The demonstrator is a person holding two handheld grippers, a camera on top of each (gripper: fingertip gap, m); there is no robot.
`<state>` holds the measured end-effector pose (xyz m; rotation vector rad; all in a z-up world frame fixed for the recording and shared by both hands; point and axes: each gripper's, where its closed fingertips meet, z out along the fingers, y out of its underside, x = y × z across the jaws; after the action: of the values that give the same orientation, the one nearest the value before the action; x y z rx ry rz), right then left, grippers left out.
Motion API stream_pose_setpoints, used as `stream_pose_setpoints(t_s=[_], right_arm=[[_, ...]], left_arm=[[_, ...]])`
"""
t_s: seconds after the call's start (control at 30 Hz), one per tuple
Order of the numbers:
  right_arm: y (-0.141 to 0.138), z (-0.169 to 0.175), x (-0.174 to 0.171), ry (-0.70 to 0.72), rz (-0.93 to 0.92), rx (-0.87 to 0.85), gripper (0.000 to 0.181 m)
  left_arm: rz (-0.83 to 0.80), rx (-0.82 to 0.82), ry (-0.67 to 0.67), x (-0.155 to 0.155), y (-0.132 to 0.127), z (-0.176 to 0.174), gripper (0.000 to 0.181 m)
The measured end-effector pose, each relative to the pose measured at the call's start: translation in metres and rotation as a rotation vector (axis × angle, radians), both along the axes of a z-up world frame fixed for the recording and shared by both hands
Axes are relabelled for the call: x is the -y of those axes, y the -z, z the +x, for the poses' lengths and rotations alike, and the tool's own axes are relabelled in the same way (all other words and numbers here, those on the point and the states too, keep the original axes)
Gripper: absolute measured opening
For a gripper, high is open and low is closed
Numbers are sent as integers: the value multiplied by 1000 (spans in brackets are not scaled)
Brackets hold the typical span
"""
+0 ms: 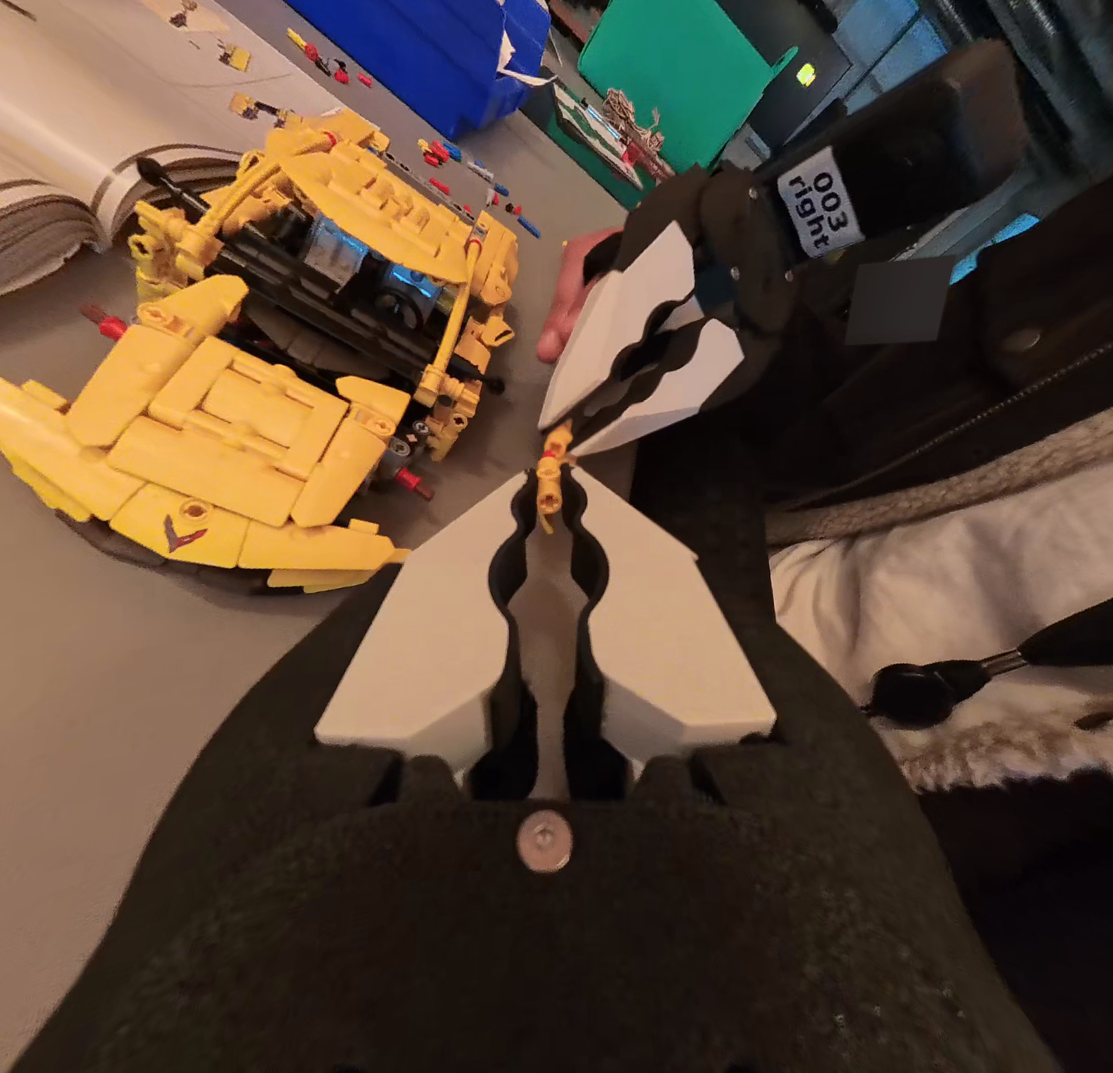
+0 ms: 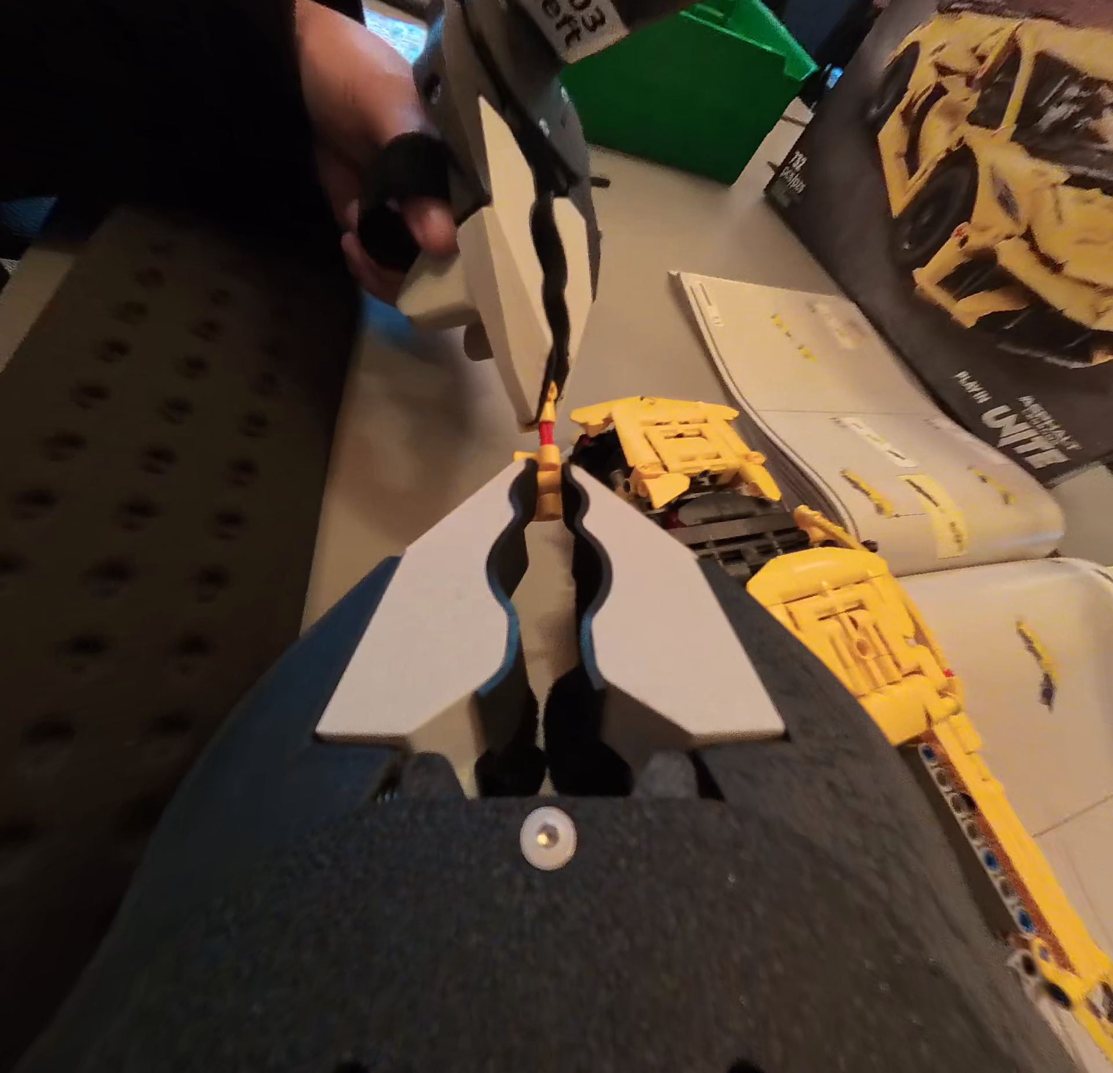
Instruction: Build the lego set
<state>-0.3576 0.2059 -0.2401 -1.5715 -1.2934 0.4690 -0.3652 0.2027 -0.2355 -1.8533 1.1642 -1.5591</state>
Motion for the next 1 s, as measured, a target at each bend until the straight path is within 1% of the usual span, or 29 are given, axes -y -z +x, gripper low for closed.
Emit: stream_pose_setpoints(t_s=[0.2, 0.4, 0.5, 0.73, 0.87, 1.0], right_arm=[[1, -1, 1, -5, 3, 7, 8], [1, -1, 2, -9, 22, 17, 7], [-1, -1, 2, -8, 24, 8, 7], [-2, -1, 1, 12, 125, 70, 7], [-2, -1, 1, 6, 143, 82, 7], [-5, -2, 4, -16, 78, 20, 7]], left_arm=[[-12, 27, 18, 3, -4, 1, 6], [-30, 7, 10, 2, 0, 0, 6], [-44, 20, 12, 2, -2, 1, 6], [-145, 41, 14, 1, -3, 0, 6], [-154, 42, 19, 2, -3, 0, 6], [-204, 64, 45, 5, -5, 0, 6]])
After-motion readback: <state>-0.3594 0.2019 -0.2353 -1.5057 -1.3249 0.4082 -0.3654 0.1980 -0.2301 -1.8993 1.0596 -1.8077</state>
